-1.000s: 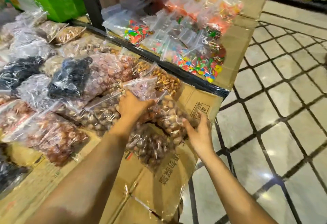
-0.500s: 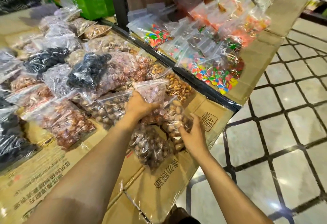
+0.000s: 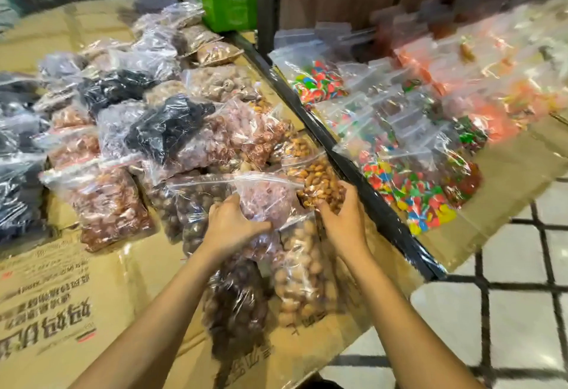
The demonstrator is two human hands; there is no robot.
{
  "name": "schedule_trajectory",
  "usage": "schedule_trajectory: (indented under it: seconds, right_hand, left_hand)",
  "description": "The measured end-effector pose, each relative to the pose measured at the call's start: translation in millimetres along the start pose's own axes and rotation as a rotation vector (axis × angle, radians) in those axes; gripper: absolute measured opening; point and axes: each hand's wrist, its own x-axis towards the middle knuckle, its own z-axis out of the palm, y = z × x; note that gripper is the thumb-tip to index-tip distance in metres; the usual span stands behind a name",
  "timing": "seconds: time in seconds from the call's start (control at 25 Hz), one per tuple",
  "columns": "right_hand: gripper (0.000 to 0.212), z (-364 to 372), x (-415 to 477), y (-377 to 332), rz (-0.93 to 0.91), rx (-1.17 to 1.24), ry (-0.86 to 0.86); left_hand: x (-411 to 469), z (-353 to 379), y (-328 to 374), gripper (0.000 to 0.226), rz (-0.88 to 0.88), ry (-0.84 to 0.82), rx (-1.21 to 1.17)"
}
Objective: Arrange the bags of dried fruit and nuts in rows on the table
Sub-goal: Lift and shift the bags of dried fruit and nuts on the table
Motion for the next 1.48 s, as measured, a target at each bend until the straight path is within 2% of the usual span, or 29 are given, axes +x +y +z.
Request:
schedule_trajectory:
  seconds: [0.16, 0.24, 0.36, 0.48, 0.56, 0.68, 0.76, 0.84, 0.92, 1.0, 1.12, 1.24, 1.36, 1.48]
  right_hand:
    - [0.047, 8.2, 77.1, -18.5, -0.040, -0.029, -0.157]
    - [0.049, 29.6, 108.2, -40.1, -0.160, -0.047, -0.255]
    - [0.086, 73.1, 154.0, -74.5, -0.263, -0.183, -0.405]
    - [0.099, 107.2, 178.7, -98.6, -0.319, -0.429, -0.493]
    - [0.095, 114.7, 185.5, -108.3, -0.330, -0.523, -0.503]
    - [0.075, 114.3, 188.0, -116.4, -0.284, -0.500, -0.589]
    - [0.065, 115.2, 181.1, -115.6, -0.286, -0.445, -0.581]
    - [0.052, 114.1, 166.8, -110.9, -0.297, -0.419, -0.480]
    - [0.041, 106.8, 150.1, -101.7, -0.239, -0.295, -0.333]
    - [0.040, 91.3, 128.5, -91.0, -0.163, -0.178, -0.170]
    - [0.033, 71.6, 80.4, -74.8, -0.180, -0.158, -0.008]
    - [0.029, 64.8, 29.5, -78.7, -0.205, -0.103, 0.048]
    - [0.050, 76.2, -17.7, -84.6, -0.173, 0.014, 0.032]
    - [0.051, 98.1, -67.4, -78.6, -0.154, 0.076, -0.037]
  left_hand:
    - [-10.0, 3.2, -5.7, 0.060, -0.094, 0.116, -0.302]
    - [-17.1, 0.9, -4.8, 0.063, -0.134, 0.228, -0.432]
    - [-24.0, -9.6, 3.5, 0.070, -0.216, 0.394, -0.569]
    - [-36.0, -19.0, 7.2, 0.077, -0.254, 0.507, -0.823]
    - [-47.4, -21.2, 5.5, 0.075, -0.287, 0.539, -0.996]
    - [-64.4, -26.7, 2.3, 0.080, -0.291, 0.517, -1.270]
    - [-74.8, -30.3, -5.4, 0.055, -0.285, 0.533, -1.346]
    - [-86.2, -34.7, -17.9, 0.051, -0.280, 0.584, -1.357]
    - [-97.5, -41.9, -39.5, 0.066, -0.295, 0.633, -1.321]
    - [-108.2, -50.5, -62.1, 0.076, -0.305, 0.652, -1.310]
    - [-119.0, -68.0, -99.4, 0.061, -0.330, 0.725, -1.190]
    - [-122.9, -92.5, -127.7, 0.060, -0.320, 0.720, -1.025]
    - [-119.7, -118.4, -154.9, 0.064, -0.291, 0.657, -0.775]
    - [-107.7, -134.7, -175.9, 0.067, -0.250, 0.562, -0.690]
